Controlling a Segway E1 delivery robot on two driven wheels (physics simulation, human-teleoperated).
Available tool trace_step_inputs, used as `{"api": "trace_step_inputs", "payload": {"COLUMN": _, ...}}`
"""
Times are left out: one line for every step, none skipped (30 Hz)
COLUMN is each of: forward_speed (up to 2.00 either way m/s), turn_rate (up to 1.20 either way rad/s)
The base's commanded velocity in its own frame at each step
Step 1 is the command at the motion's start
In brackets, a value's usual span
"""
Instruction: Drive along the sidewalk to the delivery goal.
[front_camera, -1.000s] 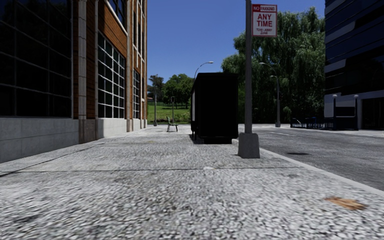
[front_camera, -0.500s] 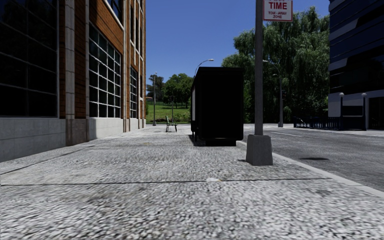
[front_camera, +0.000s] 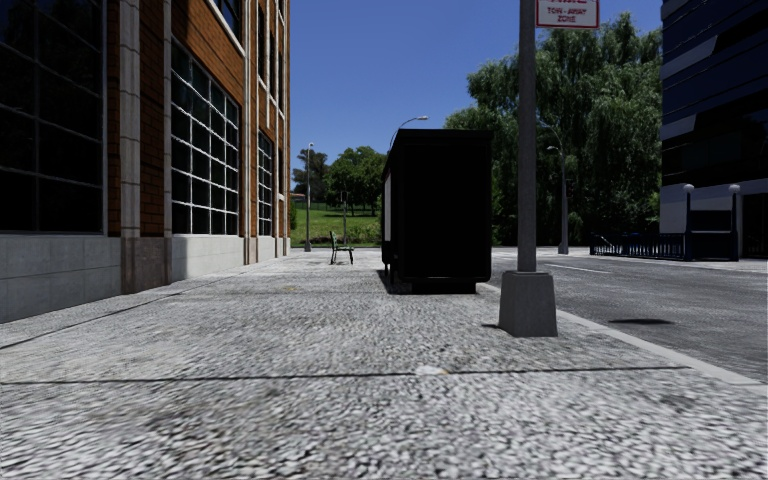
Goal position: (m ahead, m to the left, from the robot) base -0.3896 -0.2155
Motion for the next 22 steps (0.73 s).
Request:
{"api": "trace_step_inputs", "payload": {"forward_speed": 0.0, "turn_rate": 0.0}}
{"api": "trace_step_inputs", "payload": {"forward_speed": 0.0, "turn_rate": 0.0}}
{"api": "trace_step_inputs", "payload": {"forward_speed": 0.0, "turn_rate": 0.0}}
{"api": "trace_step_inputs", "payload": {"forward_speed": 0.0, "turn_rate": 0.0}}
{"api": "trace_step_inputs", "payload": {"forward_speed": 0.0, "turn_rate": 0.0}}
{"api": "trace_step_inputs", "payload": {"forward_speed": 0.0, "turn_rate": 0.0}}
{"api": "trace_step_inputs", "payload": {"forward_speed": 0.0, "turn_rate": 0.0}}
{"api": "trace_step_inputs", "payload": {"forward_speed": 0.0, "turn_rate": 0.0}}
{"api": "trace_step_inputs", "payload": {"forward_speed": 0.0, "turn_rate": 0.0}}
{"api": "trace_step_inputs", "payload": {"forward_speed": 0.0, "turn_rate": 0.0}}
{"api": "trace_step_inputs", "payload": {"forward_speed": 0.0, "turn_rate": 0.0}}
{"api": "trace_step_inputs", "payload": {"forward_speed": 0.0, "turn_rate": 0.0}}
{"api": "trace_step_inputs", "payload": {"forward_speed": 0.0, "turn_rate": 0.0}}
{"api": "trace_step_inputs", "payload": {"forward_speed": 0.0, "turn_rate": 0.0}}
{"api": "trace_step_inputs", "payload": {"forward_speed": 0.0, "turn_rate": 0.0}}
{"api": "trace_step_inputs", "payload": {"forward_speed": 0.0, "turn_rate": 0.0}}
{"api": "trace_step_inputs", "payload": {"forward_speed": 0.0, "turn_rate": 0.0}}
{"api": "trace_step_inputs", "payload": {"forward_speed": 0.0, "turn_rate": 0.0}}
{"api": "trace_step_inputs", "payload": {"forward_speed": 0.0, "turn_rate": 0.0}}
{"api": "trace_step_inputs", "payload": {"forward_speed": 0.0, "turn_rate": 0.0}}
{"api": "trace_step_inputs", "payload": {"forward_speed": 0.0, "turn_rate": 0.0}}
{"api": "trace_step_inputs", "payload": {"forward_speed": 0.0, "turn_rate": 0.0}}
